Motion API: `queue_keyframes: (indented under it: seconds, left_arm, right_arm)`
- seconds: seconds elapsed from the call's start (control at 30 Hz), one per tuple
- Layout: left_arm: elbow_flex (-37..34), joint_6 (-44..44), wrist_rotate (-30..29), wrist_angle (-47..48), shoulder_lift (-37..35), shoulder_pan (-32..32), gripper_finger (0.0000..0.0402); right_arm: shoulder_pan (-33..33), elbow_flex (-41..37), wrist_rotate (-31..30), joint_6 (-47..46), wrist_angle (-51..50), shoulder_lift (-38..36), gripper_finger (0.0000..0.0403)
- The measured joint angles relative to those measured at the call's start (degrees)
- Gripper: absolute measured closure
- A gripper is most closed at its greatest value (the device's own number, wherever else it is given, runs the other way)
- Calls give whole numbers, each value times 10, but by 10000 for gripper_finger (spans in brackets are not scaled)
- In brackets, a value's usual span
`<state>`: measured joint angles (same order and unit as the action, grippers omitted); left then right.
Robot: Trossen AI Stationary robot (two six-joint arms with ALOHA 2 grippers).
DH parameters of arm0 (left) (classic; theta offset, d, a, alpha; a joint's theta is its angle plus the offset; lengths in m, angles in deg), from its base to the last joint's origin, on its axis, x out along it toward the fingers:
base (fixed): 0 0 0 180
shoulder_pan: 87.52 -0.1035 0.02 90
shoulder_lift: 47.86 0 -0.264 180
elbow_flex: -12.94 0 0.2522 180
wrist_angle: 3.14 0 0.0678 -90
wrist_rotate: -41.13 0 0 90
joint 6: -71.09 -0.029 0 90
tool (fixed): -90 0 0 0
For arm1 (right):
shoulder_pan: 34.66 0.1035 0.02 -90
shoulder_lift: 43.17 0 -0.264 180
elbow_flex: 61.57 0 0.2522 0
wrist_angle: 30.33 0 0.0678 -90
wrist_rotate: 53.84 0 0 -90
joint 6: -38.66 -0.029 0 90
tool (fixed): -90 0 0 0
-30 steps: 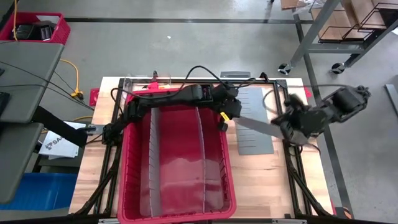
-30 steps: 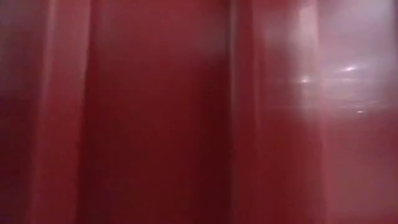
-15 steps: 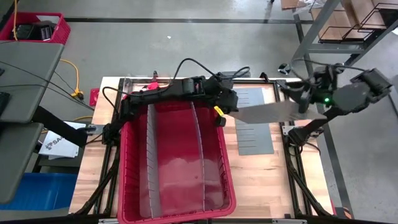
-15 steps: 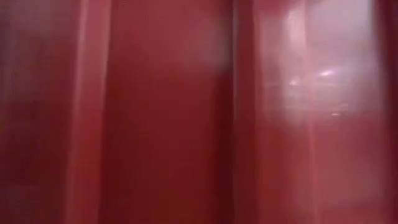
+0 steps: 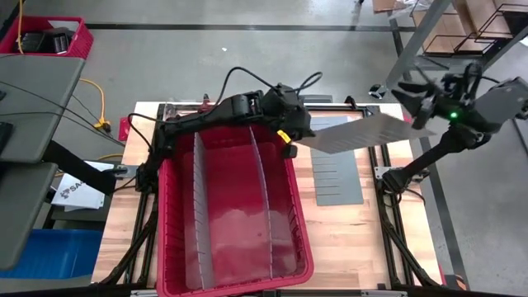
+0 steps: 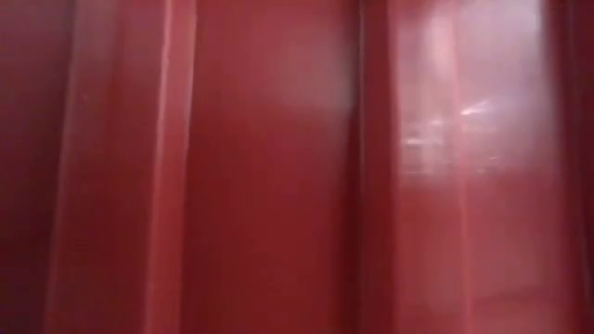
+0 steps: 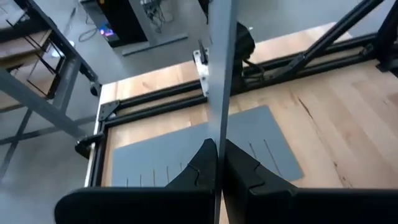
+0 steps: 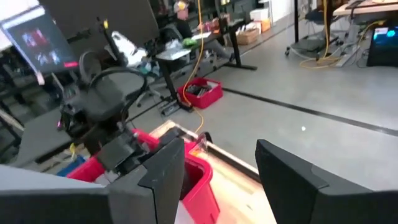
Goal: Sort blocks
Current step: Assemble the bin divider into the red bin
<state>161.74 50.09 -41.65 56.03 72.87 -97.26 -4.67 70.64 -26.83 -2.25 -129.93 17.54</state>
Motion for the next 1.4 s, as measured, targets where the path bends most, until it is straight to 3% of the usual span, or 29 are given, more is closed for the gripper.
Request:
queue_keyframes:
  seconds: [0.27,0.5,0.8,1.03,1.23,1.4]
  left_arm:
    - [-1,16,3,-39,-33,0,401]
    - [0,35,-15,54,-145,8,401]
    - [0,84,-64,150,-251,40,401]
    - [-1,157,-101,198,-297,42,401]
    - [0,167,-98,130,-352,42,401]
    - [0,204,-128,87,-390,41,401]
  right_arm:
    - [0,42,8,22,-16,0,213]
    - [0,40,49,20,-41,-8,226]
    - [0,33,19,39,-42,-12,298]
    - [0,9,3,18,-41,5,394]
    - [0,-140,134,-144,-31,48,402]
    - [-24,-311,283,-187,160,101,403]
